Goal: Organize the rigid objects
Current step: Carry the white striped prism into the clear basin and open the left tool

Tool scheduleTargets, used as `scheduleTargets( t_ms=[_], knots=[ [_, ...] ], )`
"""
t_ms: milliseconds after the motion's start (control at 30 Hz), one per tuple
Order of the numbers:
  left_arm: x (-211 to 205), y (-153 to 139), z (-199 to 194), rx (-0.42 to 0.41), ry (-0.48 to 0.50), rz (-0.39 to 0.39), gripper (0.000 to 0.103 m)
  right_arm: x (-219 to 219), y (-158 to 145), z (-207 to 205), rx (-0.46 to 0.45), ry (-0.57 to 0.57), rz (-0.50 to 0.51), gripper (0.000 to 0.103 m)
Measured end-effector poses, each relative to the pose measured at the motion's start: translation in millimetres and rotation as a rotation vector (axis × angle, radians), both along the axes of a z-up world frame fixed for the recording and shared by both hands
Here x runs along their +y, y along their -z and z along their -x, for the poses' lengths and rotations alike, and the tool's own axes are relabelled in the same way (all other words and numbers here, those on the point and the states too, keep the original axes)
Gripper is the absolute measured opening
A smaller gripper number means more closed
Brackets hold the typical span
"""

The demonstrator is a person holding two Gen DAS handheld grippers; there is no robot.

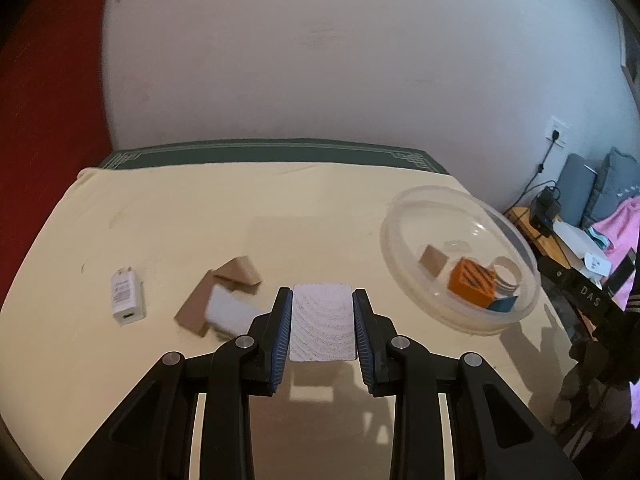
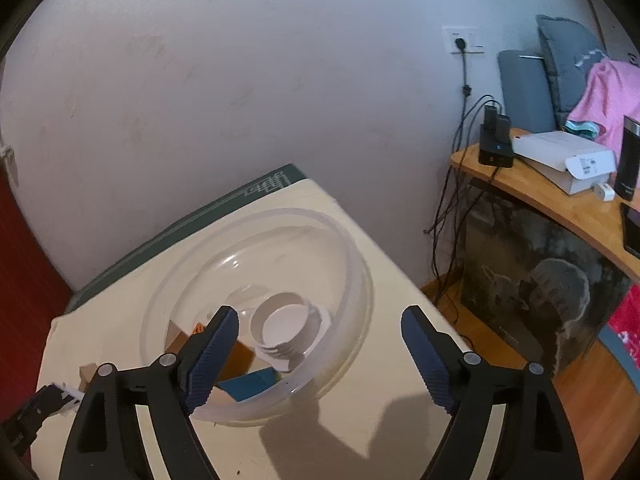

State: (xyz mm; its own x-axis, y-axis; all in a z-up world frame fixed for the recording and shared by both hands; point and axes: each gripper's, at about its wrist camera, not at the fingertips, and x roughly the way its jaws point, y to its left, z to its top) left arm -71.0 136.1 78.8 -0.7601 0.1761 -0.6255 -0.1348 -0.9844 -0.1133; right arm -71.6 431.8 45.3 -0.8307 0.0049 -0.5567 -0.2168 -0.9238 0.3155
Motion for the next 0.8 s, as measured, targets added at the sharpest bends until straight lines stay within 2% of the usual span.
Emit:
scheduleTargets(
  t_ms=[267, 500, 800],
  knots=[
    [28.2, -10.3, 11.9, 0.004, 0.070, -0.003, 0.030, 10.0, 1.3, -5.4, 0.002, 0.054, 0.034, 0.089],
    [58.9, -19.2, 33.2, 0.006, 0.137, -0.006, 0.030, 7.5, 0.1, -9.8, 0.014, 0.049, 0.033, 0.093],
    [96.3, -24.6, 64.1, 0.006, 0.198, -0.016, 0.030, 6.7, 2.0, -10.4, 0.005, 0.034, 0.046, 0.094]
  ],
)
